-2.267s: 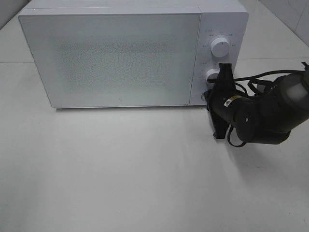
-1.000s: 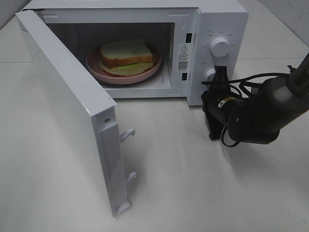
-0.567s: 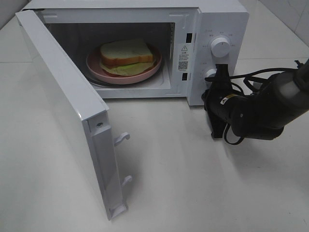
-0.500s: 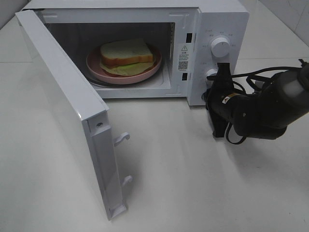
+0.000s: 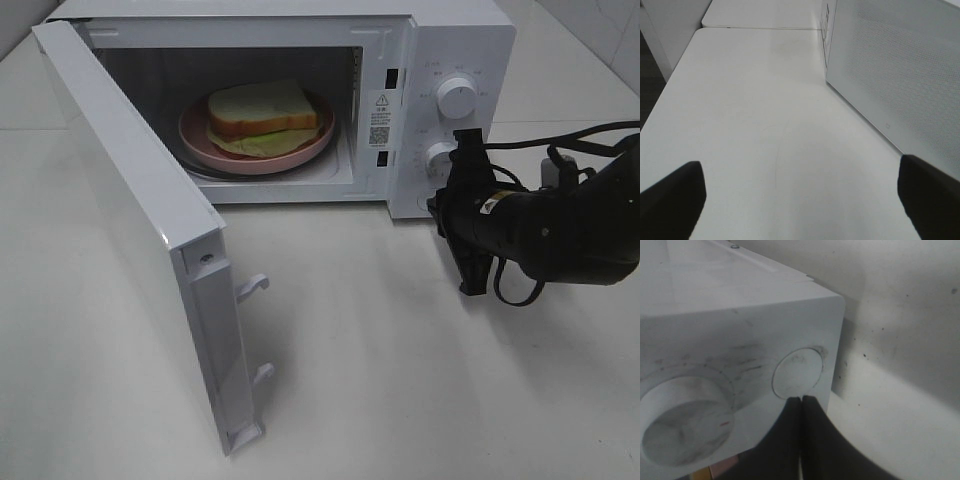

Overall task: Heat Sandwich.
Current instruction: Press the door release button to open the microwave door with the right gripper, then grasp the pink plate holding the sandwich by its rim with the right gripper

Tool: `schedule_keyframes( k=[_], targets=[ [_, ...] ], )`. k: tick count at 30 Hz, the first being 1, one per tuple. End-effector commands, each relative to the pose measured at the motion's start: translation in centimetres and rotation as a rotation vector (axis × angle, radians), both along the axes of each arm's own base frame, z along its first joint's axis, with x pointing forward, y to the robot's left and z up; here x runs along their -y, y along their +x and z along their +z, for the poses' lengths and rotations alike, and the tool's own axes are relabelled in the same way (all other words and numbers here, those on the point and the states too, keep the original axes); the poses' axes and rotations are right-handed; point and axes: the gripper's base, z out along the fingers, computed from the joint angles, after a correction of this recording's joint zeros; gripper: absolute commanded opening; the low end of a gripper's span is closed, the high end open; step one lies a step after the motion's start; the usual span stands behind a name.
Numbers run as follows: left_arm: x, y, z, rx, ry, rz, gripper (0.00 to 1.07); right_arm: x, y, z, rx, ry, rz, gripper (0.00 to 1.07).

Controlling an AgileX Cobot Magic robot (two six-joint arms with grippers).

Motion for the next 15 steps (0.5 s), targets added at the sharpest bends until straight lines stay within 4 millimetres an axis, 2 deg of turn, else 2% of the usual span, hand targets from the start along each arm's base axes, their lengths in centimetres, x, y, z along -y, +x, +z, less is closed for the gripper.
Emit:
schedule_keyframes(
  k=[1,15],
  targets=[
    [0.0,-0.4,0.0,0.028,-0.005,-0.005,0.98,0.3,-1.0,1.6,-0.013,-0.04,0.057,0.0],
    [0.0,-0.4,0.0,0.028,-0.005,-0.005,0.98,0.5,-4.0,5.6,-0.133,-0.189,0.282,0.04]
  ],
)
